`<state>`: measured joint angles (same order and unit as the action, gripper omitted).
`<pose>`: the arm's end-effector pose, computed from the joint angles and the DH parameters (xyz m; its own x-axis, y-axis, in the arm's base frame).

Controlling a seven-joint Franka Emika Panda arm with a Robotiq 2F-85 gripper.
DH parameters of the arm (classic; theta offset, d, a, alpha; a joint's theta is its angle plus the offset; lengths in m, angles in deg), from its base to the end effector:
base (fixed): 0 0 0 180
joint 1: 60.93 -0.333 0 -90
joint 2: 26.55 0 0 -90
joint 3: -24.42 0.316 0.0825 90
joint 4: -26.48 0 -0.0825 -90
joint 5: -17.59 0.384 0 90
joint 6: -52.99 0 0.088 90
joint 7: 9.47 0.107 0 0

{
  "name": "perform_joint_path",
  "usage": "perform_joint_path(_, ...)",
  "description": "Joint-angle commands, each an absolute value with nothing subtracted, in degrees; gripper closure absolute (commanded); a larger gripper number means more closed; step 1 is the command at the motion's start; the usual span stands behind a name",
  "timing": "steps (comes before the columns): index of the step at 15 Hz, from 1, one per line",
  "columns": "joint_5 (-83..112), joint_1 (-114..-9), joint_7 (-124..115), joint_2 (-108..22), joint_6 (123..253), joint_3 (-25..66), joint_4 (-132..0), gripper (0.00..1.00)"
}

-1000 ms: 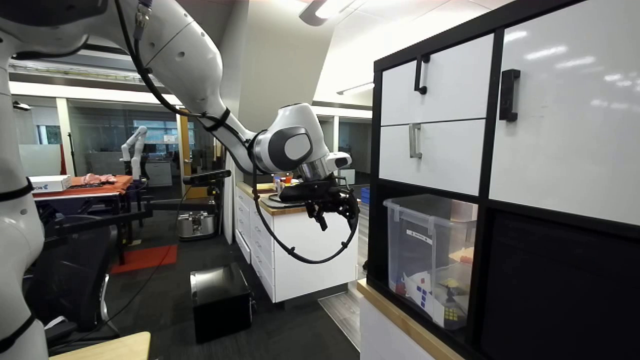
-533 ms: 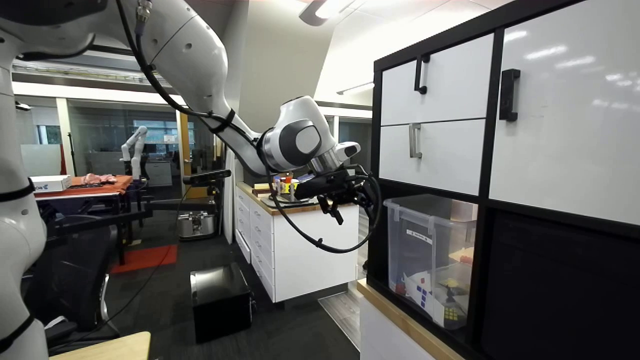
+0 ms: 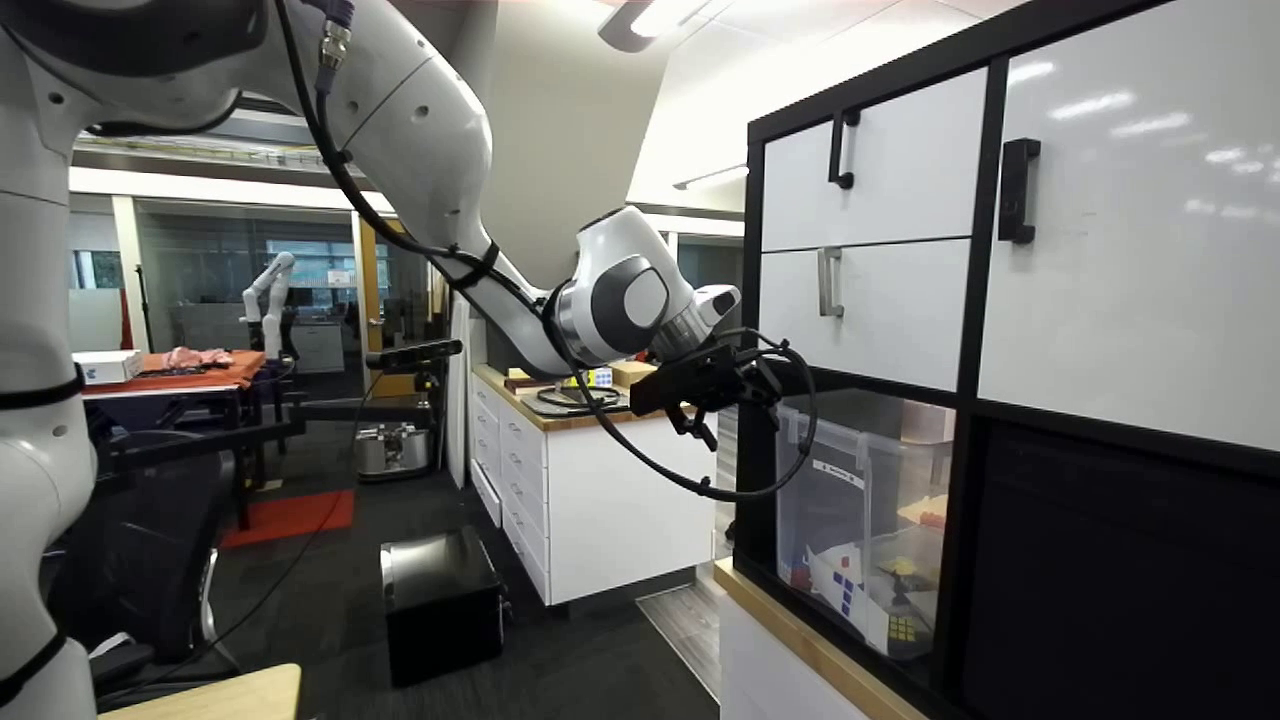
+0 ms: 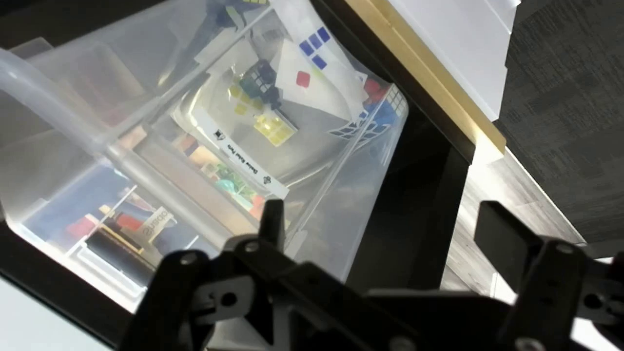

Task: Pull out the clear storage box

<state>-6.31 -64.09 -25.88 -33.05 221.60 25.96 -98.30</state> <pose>0.5878 0.0745 0.4105 0.5798 0.6876 0.4371 0.5264 -0.7255 0.4432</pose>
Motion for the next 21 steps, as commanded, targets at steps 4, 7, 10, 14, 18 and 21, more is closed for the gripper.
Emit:
perform_joint_path(4, -8.26, -63.16, -35.57, -33.66, 230.49, 26.25, -96.97, 0.0)
perform_joint_path(7, -7.6, -62.96, -40.62, -34.19, 234.17, 26.71, -96.78, 0.0)
perform_joint_path(10, -7.23, -62.82, -44.46, -35.58, 236.42, 27.26, -95.78, 0.0)
perform_joint_path(14, -6.65, -62.3, -47.65, -38.58, 237.35, 28.27, -93.44, 0.0)
perform_joint_path(18, -6.35, -60.54, -50.26, -42.19, 237.2, 30.35, -90.08, 0.0)
perform_joint_path(21, -6.22, -58.29, -52.21, -44.72, 237.04, 32.87, -87.47, 0.0)
